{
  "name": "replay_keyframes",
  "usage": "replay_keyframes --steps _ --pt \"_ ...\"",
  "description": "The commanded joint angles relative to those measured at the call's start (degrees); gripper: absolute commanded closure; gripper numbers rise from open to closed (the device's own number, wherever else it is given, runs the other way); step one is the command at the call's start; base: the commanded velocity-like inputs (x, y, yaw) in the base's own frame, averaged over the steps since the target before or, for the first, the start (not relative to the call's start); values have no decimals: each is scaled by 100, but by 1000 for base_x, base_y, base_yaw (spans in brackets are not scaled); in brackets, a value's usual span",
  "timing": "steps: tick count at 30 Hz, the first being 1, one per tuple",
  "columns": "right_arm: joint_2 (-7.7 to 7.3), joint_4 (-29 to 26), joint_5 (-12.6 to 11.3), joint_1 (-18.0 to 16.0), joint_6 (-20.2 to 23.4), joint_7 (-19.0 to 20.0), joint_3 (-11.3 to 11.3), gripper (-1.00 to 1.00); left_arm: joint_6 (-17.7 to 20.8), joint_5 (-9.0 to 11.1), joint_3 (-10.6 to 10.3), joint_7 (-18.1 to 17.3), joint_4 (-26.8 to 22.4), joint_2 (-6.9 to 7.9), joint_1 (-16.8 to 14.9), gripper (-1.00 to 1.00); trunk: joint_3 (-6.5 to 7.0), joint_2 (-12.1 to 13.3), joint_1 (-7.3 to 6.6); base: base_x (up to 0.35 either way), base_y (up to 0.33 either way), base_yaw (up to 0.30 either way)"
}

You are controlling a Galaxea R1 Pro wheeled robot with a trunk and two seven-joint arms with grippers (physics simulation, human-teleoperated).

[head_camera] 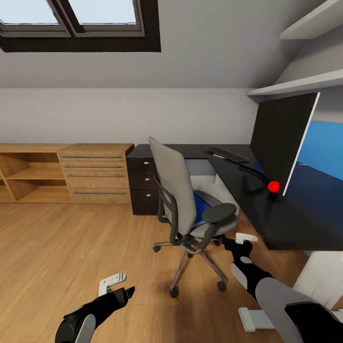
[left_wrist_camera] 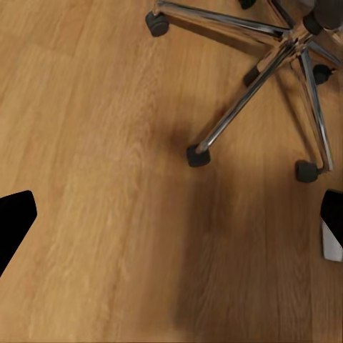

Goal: In the bedroom, organize the workspace by keeping the computer under the desk, ensuring the monitor is on the desk, placing the keyboard on the desk next to the monitor, placing the mouse on the desk next to the keyboard, moving the folder from the swivel chair onto the desk next to the mouse, stacking the notebook on top of the folder with the pen on top of the notebook, and positioning the swivel chair next to the desk.

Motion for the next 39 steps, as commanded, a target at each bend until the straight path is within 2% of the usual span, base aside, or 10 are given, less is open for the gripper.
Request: replay_keyframes --steps 1,7,25,39 --pt "-2 3 -53 -4 -30 -18 50 -100 26 61 2 48 -7 -3 -3 -100 -6 -2 2 240 -50 0" --pt "-2 3 -49 -4 -98 -22 50 -100 26 61 7 52 9 -2 -3 -100 -6 -2 2 81 -15 64" --pt "6 3 -49 -4 -105 -19 57 -100 14 55 2 46 14 -2 -3 -100 -6 -2 2 3 2 266" --pt "13 15 -56 -4 -109 -26 50 -100 17 56 2 46 19 -4 -3 -100 -6 -2 2 -51 229 275"
